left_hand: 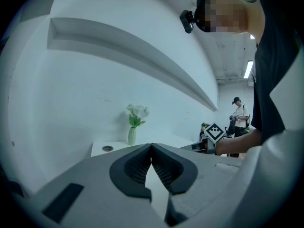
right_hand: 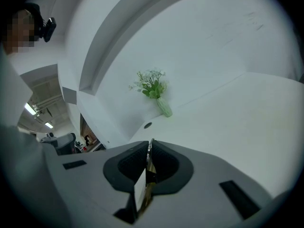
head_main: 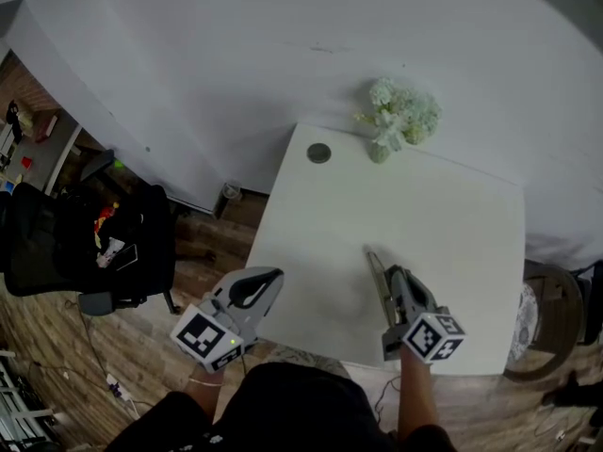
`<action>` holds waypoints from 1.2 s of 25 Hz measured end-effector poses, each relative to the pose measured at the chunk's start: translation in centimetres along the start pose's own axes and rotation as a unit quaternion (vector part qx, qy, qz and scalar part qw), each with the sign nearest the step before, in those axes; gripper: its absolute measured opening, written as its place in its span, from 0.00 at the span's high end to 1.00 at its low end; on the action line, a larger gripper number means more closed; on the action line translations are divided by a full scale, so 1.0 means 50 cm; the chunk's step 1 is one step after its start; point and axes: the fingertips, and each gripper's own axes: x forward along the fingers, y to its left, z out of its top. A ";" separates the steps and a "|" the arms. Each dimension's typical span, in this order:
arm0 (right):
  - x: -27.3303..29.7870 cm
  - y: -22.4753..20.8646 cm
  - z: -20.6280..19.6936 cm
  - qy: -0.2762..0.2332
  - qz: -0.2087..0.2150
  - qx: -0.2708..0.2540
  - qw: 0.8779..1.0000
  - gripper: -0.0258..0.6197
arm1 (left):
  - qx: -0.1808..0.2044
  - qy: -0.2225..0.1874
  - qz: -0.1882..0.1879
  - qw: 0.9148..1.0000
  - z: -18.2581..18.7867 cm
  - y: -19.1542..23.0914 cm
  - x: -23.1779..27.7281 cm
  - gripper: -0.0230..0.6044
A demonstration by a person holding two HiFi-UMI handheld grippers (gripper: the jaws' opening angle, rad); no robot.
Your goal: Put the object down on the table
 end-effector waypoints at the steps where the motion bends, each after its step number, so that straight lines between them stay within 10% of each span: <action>1: 0.002 -0.003 -0.002 0.001 -0.002 0.001 1.000 0.93 | -0.001 0.001 0.001 1.000 -0.001 0.001 0.000 0.97; 30: 0.017 -0.061 -0.106 0.075 -0.018 0.016 0.997 0.93 | 0.000 0.009 0.011 1.000 -0.007 0.005 -0.004 0.97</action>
